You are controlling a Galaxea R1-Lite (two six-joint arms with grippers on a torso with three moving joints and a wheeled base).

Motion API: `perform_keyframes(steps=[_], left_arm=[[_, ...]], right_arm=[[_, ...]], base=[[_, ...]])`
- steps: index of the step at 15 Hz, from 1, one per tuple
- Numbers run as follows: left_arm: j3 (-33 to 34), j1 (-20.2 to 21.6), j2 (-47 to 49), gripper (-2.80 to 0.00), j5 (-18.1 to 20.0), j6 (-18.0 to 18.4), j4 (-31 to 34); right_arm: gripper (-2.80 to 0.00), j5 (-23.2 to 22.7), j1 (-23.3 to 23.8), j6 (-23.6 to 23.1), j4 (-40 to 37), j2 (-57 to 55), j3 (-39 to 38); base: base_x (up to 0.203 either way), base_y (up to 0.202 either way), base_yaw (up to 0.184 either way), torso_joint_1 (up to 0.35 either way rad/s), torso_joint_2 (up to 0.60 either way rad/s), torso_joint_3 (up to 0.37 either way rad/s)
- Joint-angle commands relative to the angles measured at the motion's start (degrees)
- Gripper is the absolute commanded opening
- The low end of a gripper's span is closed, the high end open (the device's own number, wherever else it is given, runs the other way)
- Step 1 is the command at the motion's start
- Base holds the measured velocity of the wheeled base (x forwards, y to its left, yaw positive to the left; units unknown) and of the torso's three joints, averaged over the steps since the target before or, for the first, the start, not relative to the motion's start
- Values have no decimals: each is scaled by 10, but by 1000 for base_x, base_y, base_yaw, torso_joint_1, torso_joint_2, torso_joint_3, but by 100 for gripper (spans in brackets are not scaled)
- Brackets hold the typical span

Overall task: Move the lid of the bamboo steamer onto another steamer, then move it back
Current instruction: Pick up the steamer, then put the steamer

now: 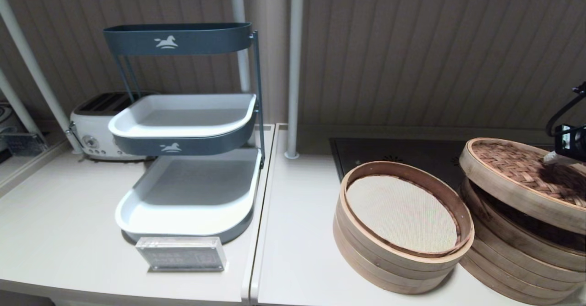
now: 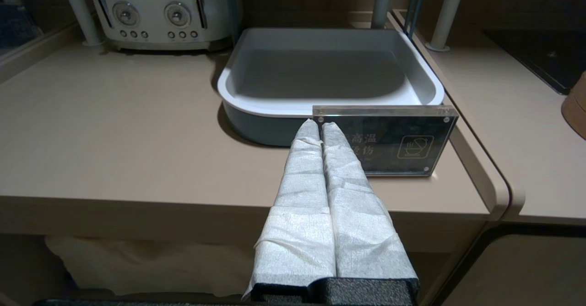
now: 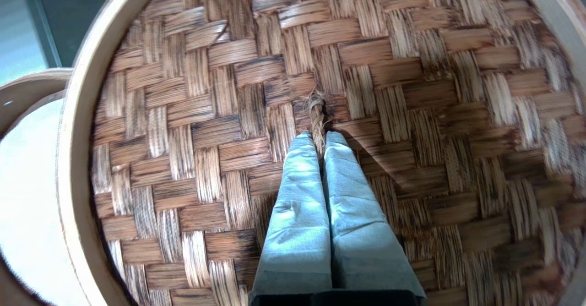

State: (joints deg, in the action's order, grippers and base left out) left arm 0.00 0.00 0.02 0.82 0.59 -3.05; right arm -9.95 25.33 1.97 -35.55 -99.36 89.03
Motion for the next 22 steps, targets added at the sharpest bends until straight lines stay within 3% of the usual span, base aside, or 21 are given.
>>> perform_keyframes(steps=[1,13,22], left_arm=[[16,0,-1,-280,0,-1,0],[16,0,-1,-280,0,0,0],[16,0,-1,-280,1,-1,0]], right_arm=[[-280,0,-11,1,-1,11,-2],[-280,14,-127,32,-2,41,-12],[-280,55,-269,57,-2,54,-19]], base=[[0,0,0,0,0,0],[0,0,0,0,0,0],[0,0,0,0,0,0]])
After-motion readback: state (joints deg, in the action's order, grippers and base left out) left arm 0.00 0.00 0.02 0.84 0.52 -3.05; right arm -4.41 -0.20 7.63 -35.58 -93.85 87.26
